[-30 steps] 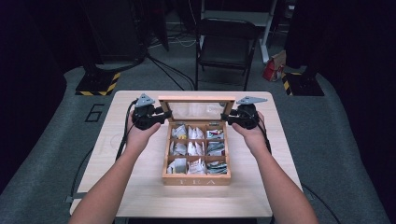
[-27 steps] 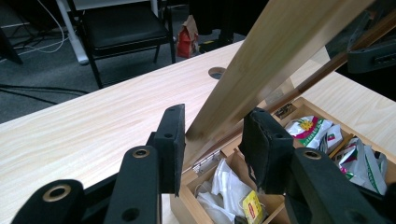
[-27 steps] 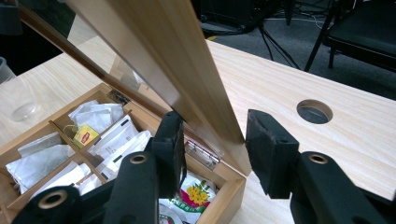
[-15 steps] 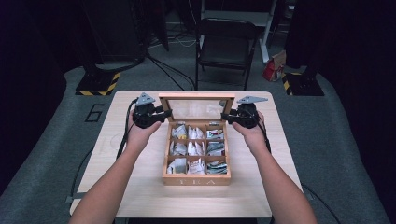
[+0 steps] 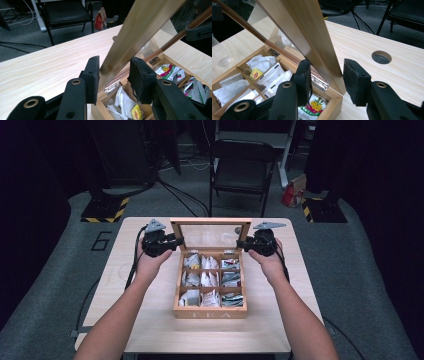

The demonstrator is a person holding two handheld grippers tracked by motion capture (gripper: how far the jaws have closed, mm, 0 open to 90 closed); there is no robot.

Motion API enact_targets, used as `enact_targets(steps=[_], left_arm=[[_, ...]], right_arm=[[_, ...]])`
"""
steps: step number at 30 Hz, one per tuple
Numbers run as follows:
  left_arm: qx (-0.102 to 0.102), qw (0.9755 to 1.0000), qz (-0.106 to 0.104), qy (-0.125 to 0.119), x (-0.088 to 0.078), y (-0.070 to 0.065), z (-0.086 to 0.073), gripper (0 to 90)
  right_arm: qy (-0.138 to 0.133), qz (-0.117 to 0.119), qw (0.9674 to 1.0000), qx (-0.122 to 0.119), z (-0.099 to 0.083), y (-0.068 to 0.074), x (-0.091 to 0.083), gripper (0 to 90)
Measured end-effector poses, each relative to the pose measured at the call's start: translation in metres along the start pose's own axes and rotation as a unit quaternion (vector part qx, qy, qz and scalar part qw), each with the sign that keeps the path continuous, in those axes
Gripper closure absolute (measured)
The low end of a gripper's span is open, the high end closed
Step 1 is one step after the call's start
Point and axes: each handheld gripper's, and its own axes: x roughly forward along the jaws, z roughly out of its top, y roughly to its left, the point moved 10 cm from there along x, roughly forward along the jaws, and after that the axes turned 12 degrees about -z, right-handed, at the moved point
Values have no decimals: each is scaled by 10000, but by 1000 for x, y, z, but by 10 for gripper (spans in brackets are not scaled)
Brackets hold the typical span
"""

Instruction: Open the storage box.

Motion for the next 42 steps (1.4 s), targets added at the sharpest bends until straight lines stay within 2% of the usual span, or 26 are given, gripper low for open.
enact_targets(steps=[3,6,10,20,23,28,31,38,42], left_arm=[[-87,10000,11,-34,-2,-2,-1,603],[-83,10000,-16,-41,-5,-3,-2,597],[-155,9999,-17,15,-7,-4,-6,587],[-5,9999,-61,141,-16,-9,-14,585],[26,9999,-50,112,-20,-9,-17,585],[-46,9999,-43,83,-26,-9,-23,585],[-18,9999,-21,97,-31,-9,-26,585],[-103,9999,-40,92,-38,-10,-32,586],[-181,9998,-28,55,-43,-11,-35,585]], right_arm=[[2,-11,10000,18,1,-1,1,586],[1,-10,10000,52,2,-2,3,590],[44,-6,10000,90,3,-3,4,593],[141,-72,9998,138,8,-6,9,610],[104,-97,9998,109,10,-8,11,613],[110,-101,9997,202,11,-9,14,616],[160,-134,9996,163,12,-10,16,621],[174,-172,9996,131,14,-11,22,627],[215,-276,9993,107,15,-12,25,631]])
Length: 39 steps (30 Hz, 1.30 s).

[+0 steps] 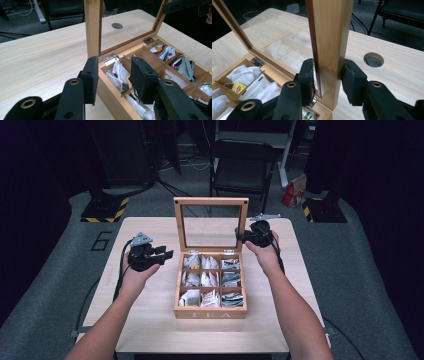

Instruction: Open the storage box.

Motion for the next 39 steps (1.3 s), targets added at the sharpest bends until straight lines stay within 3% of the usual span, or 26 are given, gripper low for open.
enact_targets(steps=[12,17,31,39], left_arm=[[-8,10000,-20,57,-5,-1,-4,570],[42,9999,-87,74,-6,-5,-4,568],[30,9999,-116,58,-5,-6,-4,560],[-78,9995,-315,42,-4,-10,-4,524]], right_arm=[[-32,-80,10000,-45,0,-2,6,605],[127,-168,9998,-42,-5,-5,8,592],[182,-90,9998,-8,-7,-6,6,599],[173,-92,9998,4,-8,-4,2,595]])
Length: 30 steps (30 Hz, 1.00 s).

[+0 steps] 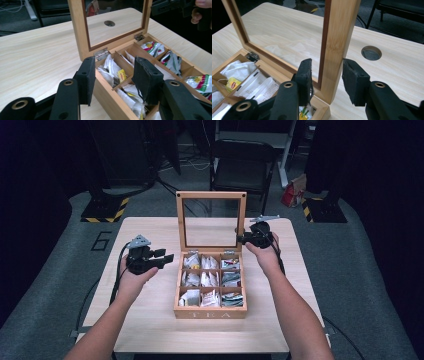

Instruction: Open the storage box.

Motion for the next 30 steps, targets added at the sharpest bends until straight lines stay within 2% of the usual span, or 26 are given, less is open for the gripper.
enact_targets(steps=[5,11,18,25,26,30], left_arm=[[-94,9999,-61,38,1,0,-2,496],[-37,10000,6,-27,1,0,0,498],[60,10000,34,15,-1,-3,0,502],[123,9999,12,-41,-5,-9,2,505],[154,9999,8,9,-5,-10,1,507],[202,9998,12,50,-5,-13,0,530]], right_arm=[[-18,100,9999,22,-3,1,-8,594],[-122,169,9997,-145,-3,7,-22,577],[-264,285,9989,-264,-6,18,-38,555],[-318,507,9971,-464,-12,33,-57,536],[-320,529,9970,-467,-13,35,-60,530],[-368,489,9967,-538,-15,40,-69,524]])
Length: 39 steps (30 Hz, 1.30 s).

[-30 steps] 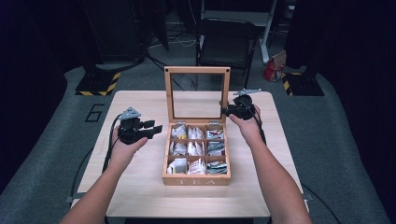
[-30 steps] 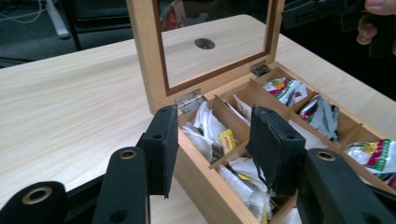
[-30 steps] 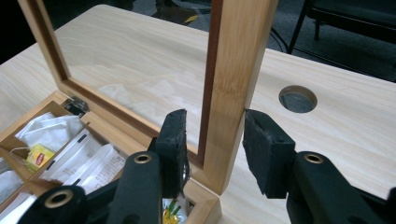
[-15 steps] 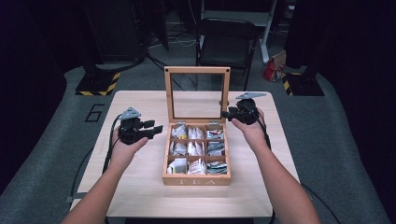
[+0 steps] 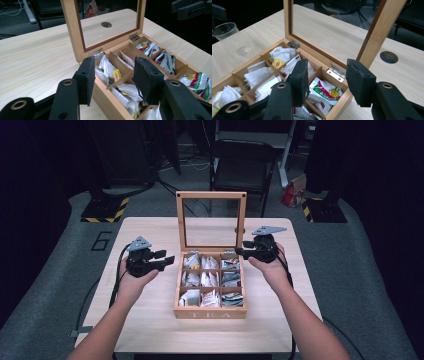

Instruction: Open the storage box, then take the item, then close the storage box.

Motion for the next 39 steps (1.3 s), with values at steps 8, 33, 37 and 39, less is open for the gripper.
enact_targets(steps=[8,33,37,39], left_arm=[[-6,10000,-27,42,-1,-4,-7,545],[-33,9999,-104,113,-5,-13,-24,588],[-14,9998,-152,150,-4,-19,-28,592],[-48,9997,-204,138,-2,-22,-30,592]], right_arm=[[-56,56,9999,-152,-7,13,-12,523],[-158,8,9996,-230,-35,23,-33,524],[-180,-18,9996,-224,-41,25,-35,527],[-178,-14,9995,-242,-44,26,-34,527]])
